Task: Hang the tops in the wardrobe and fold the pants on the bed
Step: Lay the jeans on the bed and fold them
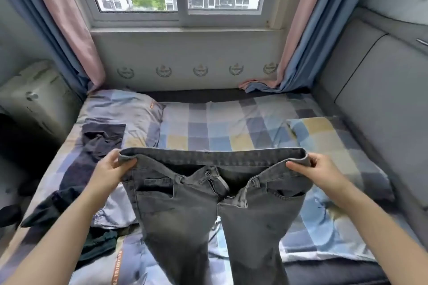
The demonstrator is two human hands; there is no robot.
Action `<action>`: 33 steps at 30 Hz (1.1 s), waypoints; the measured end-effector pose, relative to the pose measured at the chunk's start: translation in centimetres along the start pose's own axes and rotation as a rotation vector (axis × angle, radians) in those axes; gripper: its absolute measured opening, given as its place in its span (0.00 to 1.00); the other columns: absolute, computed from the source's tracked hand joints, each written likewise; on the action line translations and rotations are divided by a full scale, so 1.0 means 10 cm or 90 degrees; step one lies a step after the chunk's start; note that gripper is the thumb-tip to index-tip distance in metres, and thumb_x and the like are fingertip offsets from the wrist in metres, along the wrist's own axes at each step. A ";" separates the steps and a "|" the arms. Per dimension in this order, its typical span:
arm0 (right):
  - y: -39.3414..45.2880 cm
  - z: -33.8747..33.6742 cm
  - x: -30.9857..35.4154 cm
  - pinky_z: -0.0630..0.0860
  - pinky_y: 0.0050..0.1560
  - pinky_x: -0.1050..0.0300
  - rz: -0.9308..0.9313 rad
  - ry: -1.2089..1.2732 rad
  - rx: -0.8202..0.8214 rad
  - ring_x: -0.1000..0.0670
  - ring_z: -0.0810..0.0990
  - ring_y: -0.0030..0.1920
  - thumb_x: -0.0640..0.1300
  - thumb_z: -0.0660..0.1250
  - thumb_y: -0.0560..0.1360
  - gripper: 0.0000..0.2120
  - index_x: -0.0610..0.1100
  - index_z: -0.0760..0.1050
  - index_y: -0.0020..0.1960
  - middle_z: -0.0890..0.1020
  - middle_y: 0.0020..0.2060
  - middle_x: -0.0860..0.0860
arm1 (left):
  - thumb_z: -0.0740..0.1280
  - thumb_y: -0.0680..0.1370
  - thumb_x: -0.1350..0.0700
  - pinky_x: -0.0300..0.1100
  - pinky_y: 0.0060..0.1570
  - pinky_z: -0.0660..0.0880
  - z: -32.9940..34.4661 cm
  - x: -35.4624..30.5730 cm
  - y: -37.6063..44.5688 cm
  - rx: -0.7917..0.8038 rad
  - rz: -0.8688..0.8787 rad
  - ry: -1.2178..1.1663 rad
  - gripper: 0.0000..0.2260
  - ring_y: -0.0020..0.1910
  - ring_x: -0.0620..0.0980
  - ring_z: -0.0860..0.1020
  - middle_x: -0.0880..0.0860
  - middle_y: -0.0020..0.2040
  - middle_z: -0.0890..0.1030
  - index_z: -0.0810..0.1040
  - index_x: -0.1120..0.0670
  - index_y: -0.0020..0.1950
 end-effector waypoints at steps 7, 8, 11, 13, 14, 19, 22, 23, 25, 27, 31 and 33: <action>0.47 0.30 -0.65 0.77 0.36 0.68 0.065 -0.016 -0.081 0.55 0.81 0.38 0.35 0.72 0.73 0.05 0.41 0.80 0.48 0.85 0.38 0.52 | 0.68 0.79 0.59 0.33 0.29 0.74 0.19 0.83 0.62 0.024 -0.098 0.157 0.07 0.44 0.50 0.80 0.55 0.44 0.83 0.81 0.49 0.44; 0.50 0.33 -0.73 0.78 0.39 0.66 0.077 -0.016 -0.085 0.53 0.82 0.40 0.36 0.71 0.73 0.04 0.41 0.80 0.48 0.85 0.40 0.49 | 0.67 0.80 0.57 0.36 0.31 0.76 0.24 0.96 0.66 0.039 -0.117 0.163 0.06 0.45 0.52 0.81 0.55 0.45 0.83 0.81 0.49 0.46; 0.51 0.34 -0.79 0.76 0.42 0.63 0.054 -0.028 -0.099 0.52 0.80 0.41 0.35 0.69 0.74 0.03 0.41 0.78 0.47 0.84 0.42 0.45 | 0.63 0.82 0.54 0.46 0.43 0.78 0.35 1.32 0.65 0.087 -0.207 0.118 0.07 0.52 0.51 0.80 0.48 0.47 0.84 0.80 0.46 0.49; 0.52 0.33 -0.71 0.75 0.41 0.66 0.024 -0.022 -0.101 0.55 0.79 0.39 0.33 0.68 0.75 0.02 0.39 0.77 0.46 0.83 0.41 0.44 | 0.61 0.82 0.53 0.49 0.44 0.80 0.38 1.42 0.61 0.099 -0.254 0.045 0.09 0.54 0.48 0.79 0.48 0.50 0.82 0.81 0.44 0.48; 0.56 0.33 -0.67 0.76 0.42 0.65 0.017 -0.018 -0.093 0.55 0.79 0.40 0.34 0.67 0.75 0.02 0.38 0.77 0.47 0.83 0.41 0.44 | 0.61 0.82 0.52 0.52 0.43 0.81 0.39 1.42 0.63 0.093 -0.269 0.006 0.10 0.54 0.48 0.79 0.50 0.52 0.82 0.81 0.44 0.48; 1.29 0.37 -0.20 0.77 0.44 0.62 -0.041 0.015 -0.090 0.52 0.80 0.44 0.38 0.67 0.76 0.01 0.41 0.77 0.48 0.82 0.41 0.45 | 0.58 0.84 0.54 0.48 0.35 0.82 0.47 1.00 1.41 -0.041 -0.216 -0.111 0.08 0.53 0.53 0.78 0.56 0.54 0.78 0.76 0.51 0.49; 2.04 0.37 0.12 0.76 0.38 0.67 -0.085 -0.006 -0.126 0.59 0.81 0.39 0.40 0.68 0.76 0.05 0.49 0.77 0.44 0.82 0.37 0.56 | 0.59 0.84 0.54 0.45 0.31 0.81 0.67 0.59 2.15 -0.092 -0.145 -0.105 0.10 0.48 0.51 0.78 0.53 0.49 0.78 0.74 0.51 0.45; 2.36 0.35 0.19 0.76 0.35 0.68 -0.094 -0.010 -0.146 0.60 0.80 0.37 0.41 0.69 0.76 0.04 0.49 0.77 0.44 0.82 0.37 0.56 | 0.59 0.84 0.55 0.45 0.29 0.81 0.75 0.47 2.42 -0.099 -0.128 -0.100 0.10 0.46 0.51 0.78 0.52 0.48 0.77 0.74 0.51 0.44; 3.14 0.32 0.23 0.78 0.36 0.64 -0.091 -0.008 -0.192 0.56 0.80 0.38 0.42 0.70 0.75 0.02 0.46 0.77 0.47 0.83 0.41 0.51 | 0.61 0.83 0.56 0.43 0.26 0.80 0.91 0.31 3.04 -0.123 -0.094 -0.080 0.09 0.43 0.51 0.77 0.53 0.45 0.75 0.72 0.53 0.43; 3.95 0.35 0.32 0.79 0.52 0.53 -0.108 -0.036 -0.245 0.50 0.79 0.47 0.44 0.69 0.75 0.11 0.39 0.77 0.55 0.82 0.51 0.43 | 0.62 0.82 0.58 0.41 0.28 0.80 1.04 0.14 3.69 -0.154 -0.008 -0.045 0.04 0.47 0.53 0.78 0.55 0.48 0.77 0.74 0.54 0.48; 5.03 0.76 0.00 0.65 0.64 0.54 -0.060 -0.320 -0.214 0.43 0.71 0.65 0.54 0.66 0.77 0.31 0.34 0.62 0.69 0.72 0.66 0.39 | 0.67 0.77 0.61 0.42 0.71 0.63 1.40 0.51 4.48 -0.131 0.064 0.207 0.36 0.74 0.50 0.62 0.55 0.78 0.59 0.51 0.54 0.80; 5.17 1.12 -0.76 0.69 0.58 0.52 -0.005 -0.397 -0.122 0.46 0.72 0.60 0.53 0.67 0.76 0.29 0.34 0.64 0.66 0.73 0.62 0.41 | 0.68 0.74 0.65 0.42 0.75 0.54 1.65 1.23 4.45 -0.105 0.038 0.376 0.40 0.78 0.53 0.56 0.58 0.79 0.55 0.48 0.58 0.80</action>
Point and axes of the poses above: each hand's wrist, its own y-axis towards the middle knuckle, its own z-axis out of the palm, x = y × z, the point moved 10 cm from there along y, towards the middle knuckle
